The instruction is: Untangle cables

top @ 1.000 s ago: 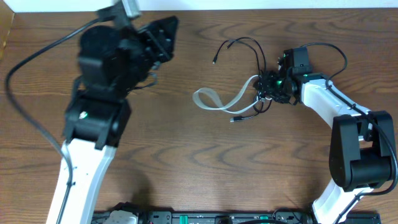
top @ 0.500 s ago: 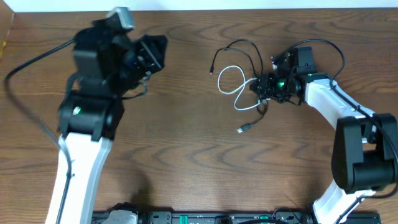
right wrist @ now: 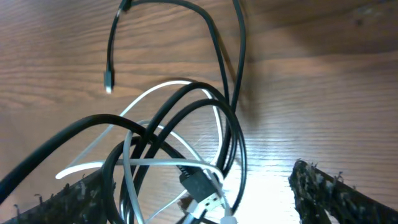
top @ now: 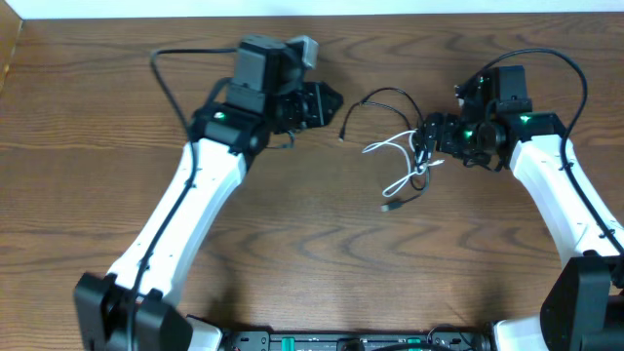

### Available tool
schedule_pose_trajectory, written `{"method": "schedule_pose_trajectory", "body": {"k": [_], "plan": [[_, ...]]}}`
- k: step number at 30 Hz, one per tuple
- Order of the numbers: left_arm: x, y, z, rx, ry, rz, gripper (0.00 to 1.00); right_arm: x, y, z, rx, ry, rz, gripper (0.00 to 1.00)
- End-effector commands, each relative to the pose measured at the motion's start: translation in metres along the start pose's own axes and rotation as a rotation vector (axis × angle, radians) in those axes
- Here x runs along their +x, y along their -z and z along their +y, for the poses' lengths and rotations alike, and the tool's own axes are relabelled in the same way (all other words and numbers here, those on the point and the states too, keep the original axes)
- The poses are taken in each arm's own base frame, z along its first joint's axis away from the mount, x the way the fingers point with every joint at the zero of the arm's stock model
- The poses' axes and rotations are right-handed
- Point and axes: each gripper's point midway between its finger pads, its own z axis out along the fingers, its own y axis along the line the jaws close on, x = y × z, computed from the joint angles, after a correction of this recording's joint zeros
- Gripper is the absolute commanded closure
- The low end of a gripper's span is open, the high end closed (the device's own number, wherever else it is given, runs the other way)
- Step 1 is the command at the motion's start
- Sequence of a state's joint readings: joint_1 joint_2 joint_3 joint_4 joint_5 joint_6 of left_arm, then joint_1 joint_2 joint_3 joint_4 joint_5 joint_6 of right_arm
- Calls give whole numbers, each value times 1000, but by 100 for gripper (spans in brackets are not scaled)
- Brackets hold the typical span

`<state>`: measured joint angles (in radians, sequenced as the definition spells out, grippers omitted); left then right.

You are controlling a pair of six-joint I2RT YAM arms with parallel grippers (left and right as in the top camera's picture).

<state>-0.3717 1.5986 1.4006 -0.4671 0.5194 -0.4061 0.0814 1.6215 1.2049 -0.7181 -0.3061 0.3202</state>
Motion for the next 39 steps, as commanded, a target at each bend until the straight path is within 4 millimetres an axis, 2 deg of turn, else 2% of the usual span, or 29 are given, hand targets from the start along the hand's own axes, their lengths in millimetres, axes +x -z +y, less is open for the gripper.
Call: {"method": "schedule_pose_trajectory", "body": {"k": [1,4,6,9,11,14,18,19,20,22,24,27,29,32,34,39], "plan": [[13,-26,6,-1,-45,68,69,-5,3,3,-24,50,-12,3],[20,-40,14,-11,-46,102,69,2,3,13,-83,136,17,1],[22,-44,18,-15,-43,110,69,8,3,9,-67,155,42,1],[21,-45,17,-9,-65,106,69,11,4,-21,103,94,48,1],[20,-45,16,-5,-70,102,68,12,5,-30,154,80,49,1],[24,-45,10,24,-73,120,68,15,4,-22,104,119,67,5],[39,-46,-14,135,-133,176,67,18,3,-7,15,199,82,5],[42,-47,-17,144,-145,185,64,19,4,-10,32,193,84,11],[44,-48,-20,149,-153,190,64,18,4,-19,87,152,81,16],[45,-48,-22,152,-156,193,63,16,8,-46,258,72,57,7],[45,-48,-22,153,-157,192,63,13,18,-73,450,17,18,5],[45,-49,-23,155,-160,188,63,13,32,-92,629,-29,-29,1],[45,-49,-24,157,-161,190,63,13,31,-88,626,-17,-34,1],[49,-50,-29,161,-153,199,62,11,18,-67,515,36,-21,1],[52,-52,-34,166,-121,208,58,9,13,-57,451,43,-22,1],[64,-58,-48,155,-33,232,57,5,6,-41,330,27,-23,1]]}}
